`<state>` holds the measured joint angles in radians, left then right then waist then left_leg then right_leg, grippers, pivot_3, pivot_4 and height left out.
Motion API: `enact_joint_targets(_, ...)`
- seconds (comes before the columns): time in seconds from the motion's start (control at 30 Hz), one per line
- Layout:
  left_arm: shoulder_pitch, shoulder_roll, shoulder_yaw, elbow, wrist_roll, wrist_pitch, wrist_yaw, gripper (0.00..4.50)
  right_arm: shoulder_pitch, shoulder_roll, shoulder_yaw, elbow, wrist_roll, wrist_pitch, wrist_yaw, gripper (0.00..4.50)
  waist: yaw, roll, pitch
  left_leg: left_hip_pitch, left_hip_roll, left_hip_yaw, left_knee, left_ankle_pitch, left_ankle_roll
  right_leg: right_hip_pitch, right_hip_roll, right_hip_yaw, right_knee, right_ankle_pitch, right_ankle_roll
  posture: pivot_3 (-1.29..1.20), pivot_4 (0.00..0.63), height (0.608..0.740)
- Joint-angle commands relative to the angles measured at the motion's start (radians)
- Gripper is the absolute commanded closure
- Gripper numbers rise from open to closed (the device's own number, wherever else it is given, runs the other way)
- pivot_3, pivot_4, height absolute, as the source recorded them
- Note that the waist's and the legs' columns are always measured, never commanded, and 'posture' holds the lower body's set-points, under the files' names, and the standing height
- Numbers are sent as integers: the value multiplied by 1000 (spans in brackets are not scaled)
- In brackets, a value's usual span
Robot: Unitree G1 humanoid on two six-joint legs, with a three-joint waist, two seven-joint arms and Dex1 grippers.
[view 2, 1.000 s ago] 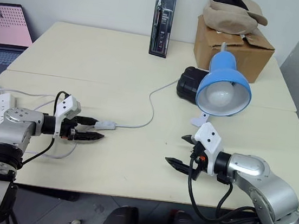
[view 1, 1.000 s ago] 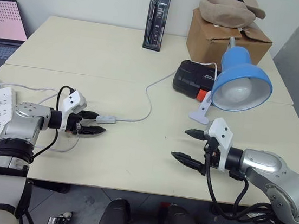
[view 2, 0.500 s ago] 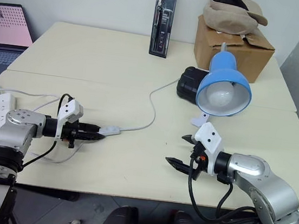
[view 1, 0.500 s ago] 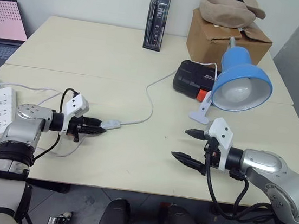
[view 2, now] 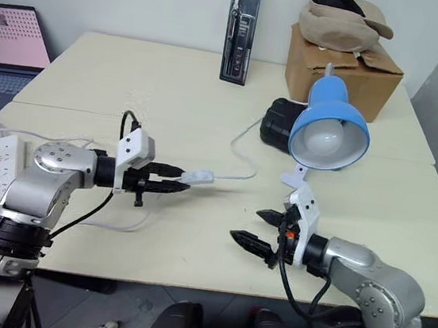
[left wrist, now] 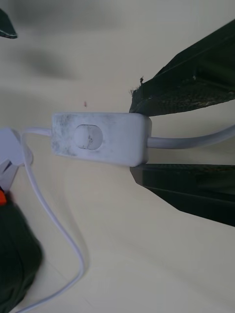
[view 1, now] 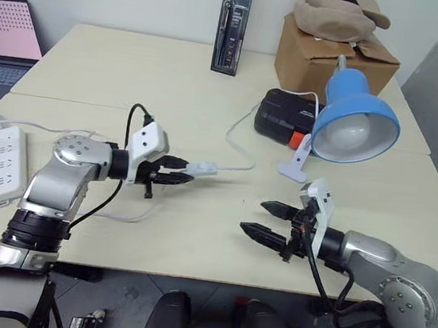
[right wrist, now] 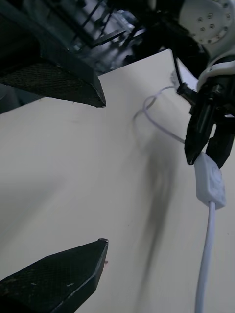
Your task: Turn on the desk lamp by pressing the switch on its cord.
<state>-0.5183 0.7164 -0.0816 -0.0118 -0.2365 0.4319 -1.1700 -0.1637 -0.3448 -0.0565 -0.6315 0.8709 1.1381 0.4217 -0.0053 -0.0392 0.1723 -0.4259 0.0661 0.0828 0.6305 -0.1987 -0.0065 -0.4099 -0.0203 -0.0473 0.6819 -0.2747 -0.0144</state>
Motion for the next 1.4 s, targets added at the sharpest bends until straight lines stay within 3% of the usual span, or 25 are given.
enact_joint_targets(0.03,-23,-17,-35,-69,32,49,73,3438,-37,165,-52,72,113,46,-168,0,-2,0,0,1,0,0,0,0,0,0,0,0,0,0,0,0,150,740)
enact_joint_targets(0.17,-49,-49,-51,-85,42,122,145,3438,-80,379,-109,182,221,57,-367,0,-2,0,0,1,1,0,0,0,0,1,1,0,1,0,0,0,150,740)
enact_joint_targets(0.33,-63,-81,-46,-107,25,199,206,3438,-123,513,-137,280,291,9,-512,0,-2,0,0,1,0,1,0,0,0,1,0,2,-1,1,1,0,150,740)
enact_joint_targets(0.77,-70,-89,-33,-212,-45,350,273,3439,-232,579,-105,485,309,-145,-584,0,-12,0,0,0,-1,1,-1,0,0,0,0,2,-1,1,1,0,150,740)
enact_joint_targets(1.4,-69,-74,-47,-206,-48,339,284,3439,-246,567,-77,516,321,-186,-582,0,-18,0,0,0,0,1,-1,0,0,0,0,2,-1,1,1,0,150,740)
